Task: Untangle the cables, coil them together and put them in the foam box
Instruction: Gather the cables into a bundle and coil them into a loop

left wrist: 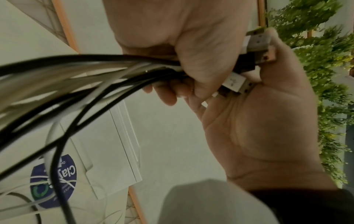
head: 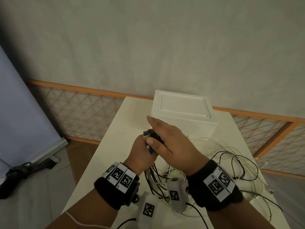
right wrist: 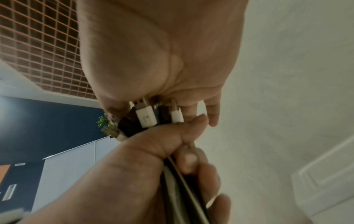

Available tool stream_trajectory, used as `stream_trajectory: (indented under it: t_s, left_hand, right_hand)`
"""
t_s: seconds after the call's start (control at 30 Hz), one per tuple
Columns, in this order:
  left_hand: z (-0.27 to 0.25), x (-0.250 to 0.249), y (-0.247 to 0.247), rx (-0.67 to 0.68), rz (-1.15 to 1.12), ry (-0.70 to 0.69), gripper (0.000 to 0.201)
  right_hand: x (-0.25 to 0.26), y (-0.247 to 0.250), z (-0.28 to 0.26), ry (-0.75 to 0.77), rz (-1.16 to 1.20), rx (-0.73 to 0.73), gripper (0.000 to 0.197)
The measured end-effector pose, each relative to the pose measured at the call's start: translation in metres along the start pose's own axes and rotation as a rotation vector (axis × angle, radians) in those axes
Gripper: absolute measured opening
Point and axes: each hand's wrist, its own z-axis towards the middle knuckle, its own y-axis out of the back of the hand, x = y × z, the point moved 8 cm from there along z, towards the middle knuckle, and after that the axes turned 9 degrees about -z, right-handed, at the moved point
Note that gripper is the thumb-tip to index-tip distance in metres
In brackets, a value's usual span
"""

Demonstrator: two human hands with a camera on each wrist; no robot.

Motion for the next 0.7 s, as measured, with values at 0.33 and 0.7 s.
stream_trajectory:
  t_s: [0.33,0.7]
  left_hand:
    - [-0.005,-0.007,-0.013,0.109,-0.023,0.165,0.017]
    - [-0.007,-0.008,-0.008,0.126,0.083,0.205,0.028]
  right_hand:
    - [0.027,0.010,0.010,0.130,0.169,-0.255,0.031]
    - [0.029,0.008,0.012,0.063,-0.008,-0.278,0.035]
